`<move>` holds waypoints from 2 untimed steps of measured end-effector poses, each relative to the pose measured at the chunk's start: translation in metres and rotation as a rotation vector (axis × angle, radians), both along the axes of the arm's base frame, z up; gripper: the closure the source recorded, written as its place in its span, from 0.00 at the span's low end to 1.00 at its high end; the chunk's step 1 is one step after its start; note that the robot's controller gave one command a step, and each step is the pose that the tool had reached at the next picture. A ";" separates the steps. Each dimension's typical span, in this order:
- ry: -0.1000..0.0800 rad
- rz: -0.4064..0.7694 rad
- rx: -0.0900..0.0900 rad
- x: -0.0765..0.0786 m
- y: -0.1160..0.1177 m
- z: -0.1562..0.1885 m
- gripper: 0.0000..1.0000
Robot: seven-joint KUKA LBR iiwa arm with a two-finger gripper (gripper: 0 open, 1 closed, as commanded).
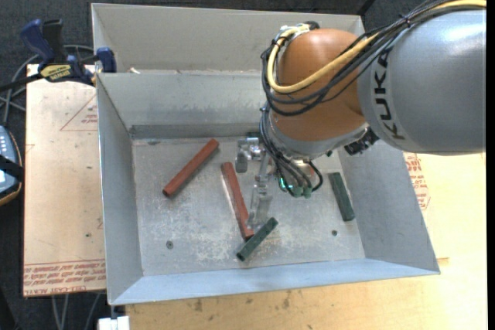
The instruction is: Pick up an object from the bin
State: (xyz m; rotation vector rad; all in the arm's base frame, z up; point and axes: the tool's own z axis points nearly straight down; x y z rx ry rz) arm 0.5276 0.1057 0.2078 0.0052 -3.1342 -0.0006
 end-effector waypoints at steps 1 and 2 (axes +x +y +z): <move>0.004 0.044 -0.003 -0.042 -0.062 -0.075 0.00; -0.008 0.175 0.001 -0.025 -0.065 -0.140 0.00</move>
Offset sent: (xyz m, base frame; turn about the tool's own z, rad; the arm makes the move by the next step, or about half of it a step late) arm -0.0392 -0.0582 -0.0699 -0.0508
